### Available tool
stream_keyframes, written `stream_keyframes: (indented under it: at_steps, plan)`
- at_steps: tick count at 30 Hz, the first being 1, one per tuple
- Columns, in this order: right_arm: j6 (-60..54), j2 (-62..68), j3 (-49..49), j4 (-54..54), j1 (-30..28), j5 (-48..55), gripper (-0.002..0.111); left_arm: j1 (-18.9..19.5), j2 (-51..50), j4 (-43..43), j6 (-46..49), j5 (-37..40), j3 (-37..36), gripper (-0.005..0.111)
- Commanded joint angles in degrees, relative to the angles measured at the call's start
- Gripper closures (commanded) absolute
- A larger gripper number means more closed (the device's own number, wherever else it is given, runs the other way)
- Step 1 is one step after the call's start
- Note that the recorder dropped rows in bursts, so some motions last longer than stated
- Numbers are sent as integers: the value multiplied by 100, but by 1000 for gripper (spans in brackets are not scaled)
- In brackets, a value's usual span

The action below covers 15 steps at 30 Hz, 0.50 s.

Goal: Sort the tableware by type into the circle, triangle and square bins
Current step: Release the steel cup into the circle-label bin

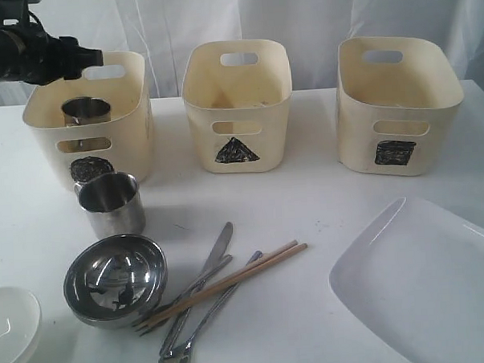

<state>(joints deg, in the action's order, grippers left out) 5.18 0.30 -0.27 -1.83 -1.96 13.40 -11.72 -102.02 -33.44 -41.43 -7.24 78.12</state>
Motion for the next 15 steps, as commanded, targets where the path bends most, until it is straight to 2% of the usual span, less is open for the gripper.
stream_keyframes:
  at_steps: [1,4,7,9,10,12,13,15]
  plan:
    - [27,-30,27,-11,27,-18,108,-33,642,-42,-57,394,32,48]
    - [27,-30,27,-11,27,-18,108,-36,1176,24,-57,1334,32,51]
    - [27,-30,27,-11,27,-18,108,-36,1722,382,-41,3014,32,55]
    - [27,-30,27,-11,27,-18,108,-36,1982,794,234,4426,32,58]
    - [27,-30,27,-11,27,-18,108,-36,2047,1056,525,5082,32,60]
    - [27,-30,27,-11,27,-18,108,-36,2132,1672,1769,6152,-29,67]
    - [27,-30,27,-11,27,-18,108,-36,2132,2016,2361,6526,-109,71]
    - [27,-30,27,-11,27,-18,108,-36,2132,2592,2938,6840,-314,79]
